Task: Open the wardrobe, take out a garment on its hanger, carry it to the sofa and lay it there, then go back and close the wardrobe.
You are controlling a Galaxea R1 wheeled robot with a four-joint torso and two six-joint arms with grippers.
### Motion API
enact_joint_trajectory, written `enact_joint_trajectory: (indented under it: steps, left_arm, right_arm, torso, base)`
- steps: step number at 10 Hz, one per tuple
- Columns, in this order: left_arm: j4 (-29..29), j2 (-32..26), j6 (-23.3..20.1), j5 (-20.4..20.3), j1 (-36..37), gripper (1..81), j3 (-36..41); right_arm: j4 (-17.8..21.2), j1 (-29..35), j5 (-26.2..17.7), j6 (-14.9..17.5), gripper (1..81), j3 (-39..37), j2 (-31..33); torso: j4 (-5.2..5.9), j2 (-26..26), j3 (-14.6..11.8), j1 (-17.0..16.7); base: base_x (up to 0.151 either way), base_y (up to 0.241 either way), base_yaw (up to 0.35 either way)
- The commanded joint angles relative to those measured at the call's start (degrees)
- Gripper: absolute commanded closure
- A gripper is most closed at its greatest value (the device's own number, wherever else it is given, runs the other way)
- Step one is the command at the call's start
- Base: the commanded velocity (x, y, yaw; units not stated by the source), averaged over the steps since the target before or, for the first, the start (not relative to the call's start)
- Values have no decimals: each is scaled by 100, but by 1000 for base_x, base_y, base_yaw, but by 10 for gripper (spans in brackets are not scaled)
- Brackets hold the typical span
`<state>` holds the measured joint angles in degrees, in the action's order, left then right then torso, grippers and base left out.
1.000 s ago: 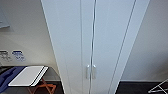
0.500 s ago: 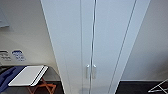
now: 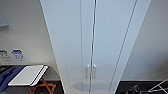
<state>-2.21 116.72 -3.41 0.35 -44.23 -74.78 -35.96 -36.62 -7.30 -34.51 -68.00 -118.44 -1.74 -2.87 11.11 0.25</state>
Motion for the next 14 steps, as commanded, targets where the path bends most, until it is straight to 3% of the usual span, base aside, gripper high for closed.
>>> enact_joint_trajectory:
  steps: [1, 8, 14]
  left_arm:
    - [-78, 52, 402, 860, 1489, 10, 16]
    - [-61, 1467, 842, 1625, 2686, 10, -1214]
    - [62, 2610, 886, 1609, 2871, 10, -2128]
  right_arm:
    - [335, 1318, -693, -144, 10, 166, -190]
    - [441, 2197, -1221, -381, 10, -1021, -1737]
    - [590, 2444, -1133, -477, 10, -1680, -2423]
  torso:
    - [0, 0, 0, 0]
    - [0, 9, 11, 11]
    - [0, 19, 18, 22]
  base:
    - [0, 0, 0]
    - [0, 0, 0]
    - [0, 0, 0]
